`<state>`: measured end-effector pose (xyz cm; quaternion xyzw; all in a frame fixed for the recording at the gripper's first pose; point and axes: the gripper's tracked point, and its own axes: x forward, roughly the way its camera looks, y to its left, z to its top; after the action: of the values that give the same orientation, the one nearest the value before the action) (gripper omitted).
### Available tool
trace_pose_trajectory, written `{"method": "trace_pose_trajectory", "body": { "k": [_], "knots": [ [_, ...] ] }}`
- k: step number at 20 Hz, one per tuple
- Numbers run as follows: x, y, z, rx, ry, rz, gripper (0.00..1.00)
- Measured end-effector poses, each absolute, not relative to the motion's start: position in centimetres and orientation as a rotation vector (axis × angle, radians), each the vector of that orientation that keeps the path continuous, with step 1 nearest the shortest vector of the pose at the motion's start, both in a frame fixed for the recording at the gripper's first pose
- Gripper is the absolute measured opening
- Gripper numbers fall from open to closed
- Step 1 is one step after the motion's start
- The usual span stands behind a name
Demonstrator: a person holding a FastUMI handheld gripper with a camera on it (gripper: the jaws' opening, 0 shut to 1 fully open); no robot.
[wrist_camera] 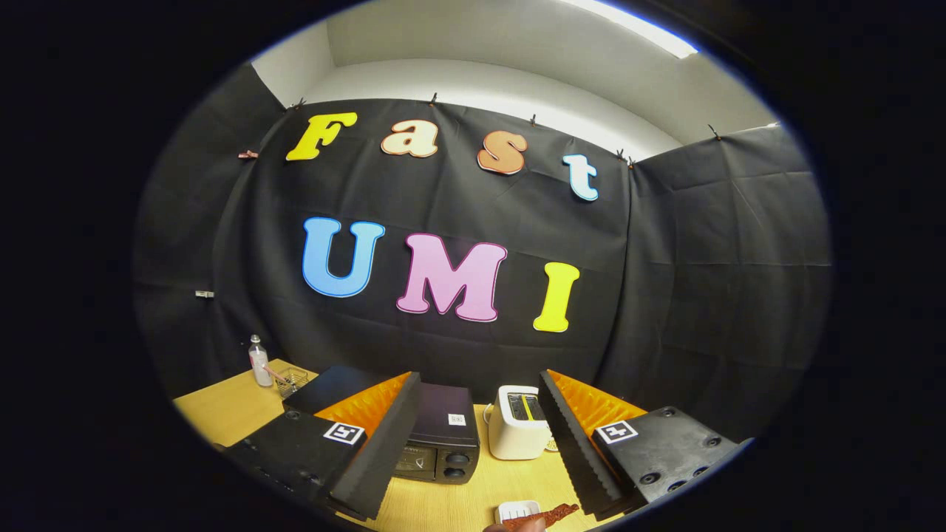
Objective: Open the toaster oven, put the food inside, and close the toaster oven door.
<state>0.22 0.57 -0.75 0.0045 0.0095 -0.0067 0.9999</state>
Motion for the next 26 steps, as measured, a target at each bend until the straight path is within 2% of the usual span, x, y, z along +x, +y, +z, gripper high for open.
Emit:
{"method": "trace_pose_trajectory", "body": {
  "k": [5,14,26],
  "knots": [
    [0.7,2.5,-1.7,0.039,0.037,0.003,0.97],
    [3.5,11.6,-4.5,0.091,0.103,0.086,0.97],
    [8.1,19.0,-14.6,0.083,0.324,0.104,0.97]
  ]
}}
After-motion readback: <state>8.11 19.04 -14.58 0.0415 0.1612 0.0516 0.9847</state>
